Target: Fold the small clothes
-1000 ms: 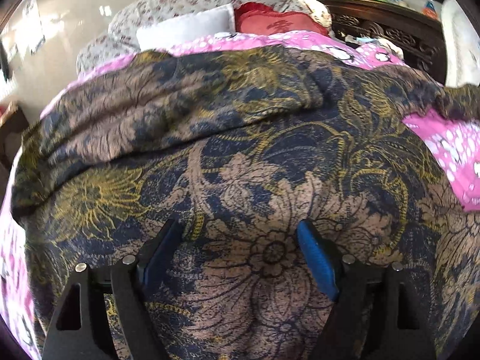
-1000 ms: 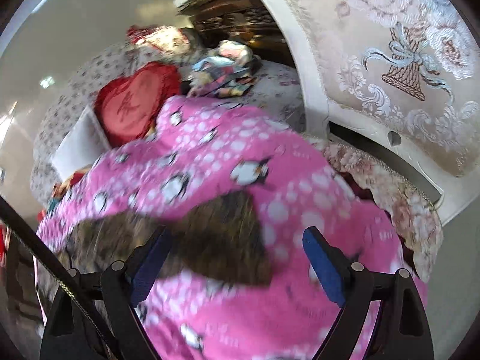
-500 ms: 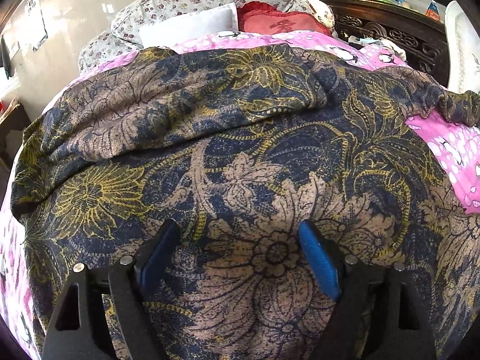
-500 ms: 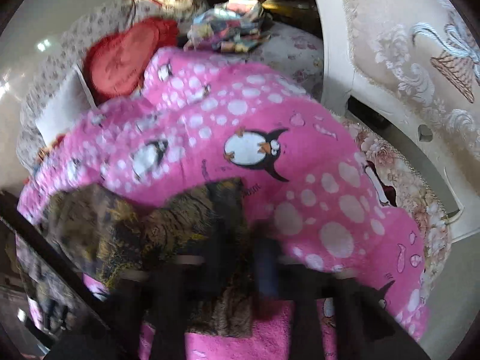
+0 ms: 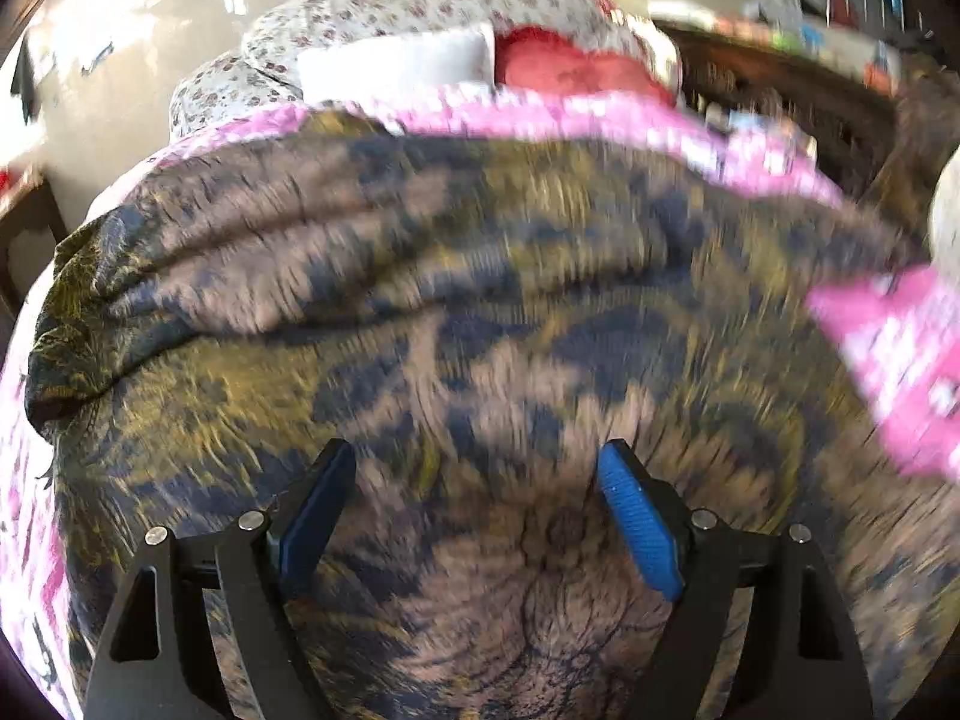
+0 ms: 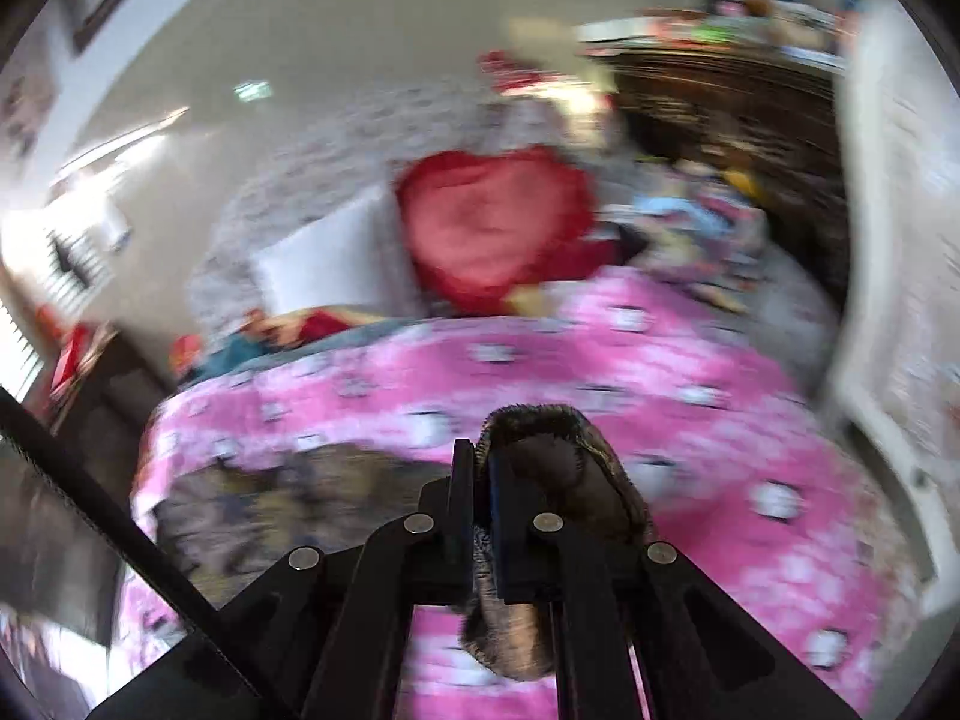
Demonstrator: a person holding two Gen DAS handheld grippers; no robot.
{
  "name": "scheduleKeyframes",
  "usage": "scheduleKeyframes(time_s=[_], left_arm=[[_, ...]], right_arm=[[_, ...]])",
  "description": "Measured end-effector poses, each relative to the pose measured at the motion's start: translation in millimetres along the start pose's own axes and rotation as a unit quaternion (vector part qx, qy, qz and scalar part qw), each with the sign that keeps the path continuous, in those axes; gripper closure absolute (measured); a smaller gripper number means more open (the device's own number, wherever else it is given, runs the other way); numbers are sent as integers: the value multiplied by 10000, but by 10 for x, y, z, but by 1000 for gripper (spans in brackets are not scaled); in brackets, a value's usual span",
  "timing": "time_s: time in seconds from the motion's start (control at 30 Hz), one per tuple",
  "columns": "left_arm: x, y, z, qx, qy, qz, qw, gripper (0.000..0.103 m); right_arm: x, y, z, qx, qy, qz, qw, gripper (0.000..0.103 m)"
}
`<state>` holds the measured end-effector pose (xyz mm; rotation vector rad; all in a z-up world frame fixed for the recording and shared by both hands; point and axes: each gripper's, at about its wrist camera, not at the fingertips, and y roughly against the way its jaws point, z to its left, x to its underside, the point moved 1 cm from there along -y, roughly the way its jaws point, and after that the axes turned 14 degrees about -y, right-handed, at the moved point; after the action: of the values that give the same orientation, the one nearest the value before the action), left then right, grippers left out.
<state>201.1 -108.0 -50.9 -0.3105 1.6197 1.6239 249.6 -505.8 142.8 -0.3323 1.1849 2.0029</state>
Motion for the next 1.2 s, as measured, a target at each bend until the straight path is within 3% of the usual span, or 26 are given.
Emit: scheduleKeyframes(time_s=[0.07, 0.2, 0.33, 0.47, 0.57, 0.6, 0.63, 0.67, 0.8, 0.83, 0.93, 1.13, 1.2], left_arm=[[-142, 122, 162, 148, 153, -164, 9996, 20], [-380, 400, 542, 59, 527, -538, 9971, 20], [-450, 530, 953, -41, 1011, -657, 9927, 20], [-385, 411, 1199, -159, 1192, -422, 9919, 20], [-292, 247, 1309, 41, 1303, -238, 9912, 20], [-274, 172, 1335, 117, 1323, -151, 9910, 20], [-237, 84, 1350, 201, 1325, -22, 9910, 20], [-202, 27, 1352, 236, 1316, 52, 9910, 20], [-136, -115, 1213, 455, 906, 83, 9948, 20], [-143, -106, 1176, 555, 831, -10, 9950, 20], [-247, 2, 1048, 815, 734, -383, 9932, 16], [-548, -135, 917, 171, 123, -274, 9994, 14], [-575, -123, 978, 415, 250, -363, 9982, 14]], right_arm=[[114, -181, 454, -501, 159, 207, 9984, 98], [413, -534, 1146, -1341, 385, 582, 9885, 98], [790, -1157, 1589, -1481, 539, 1097, 9814, 98], [1276, -1816, 1726, -1570, 420, 1668, 9725, 98], [1600, -2234, 1796, -1378, 586, 1840, 9714, 94], [1675, -2325, 1807, -1388, 640, 1908, 9697, 80], [1710, -2339, 1783, -1427, 614, 1918, 9691, 46], [1719, -2316, 1759, -1460, 557, 1810, 9710, 35], [1638, -1884, 1523, -2037, 354, 1248, 9704, 27], [1649, -1778, 1424, -1961, 316, 1111, 9738, 22], [1879, -1590, 1073, -1548, 388, 870, 9833, 20], [2649, -1550, 547, -1056, 775, 1020, 9861, 20], [2778, -1662, 415, -918, 778, 1015, 9875, 20]])
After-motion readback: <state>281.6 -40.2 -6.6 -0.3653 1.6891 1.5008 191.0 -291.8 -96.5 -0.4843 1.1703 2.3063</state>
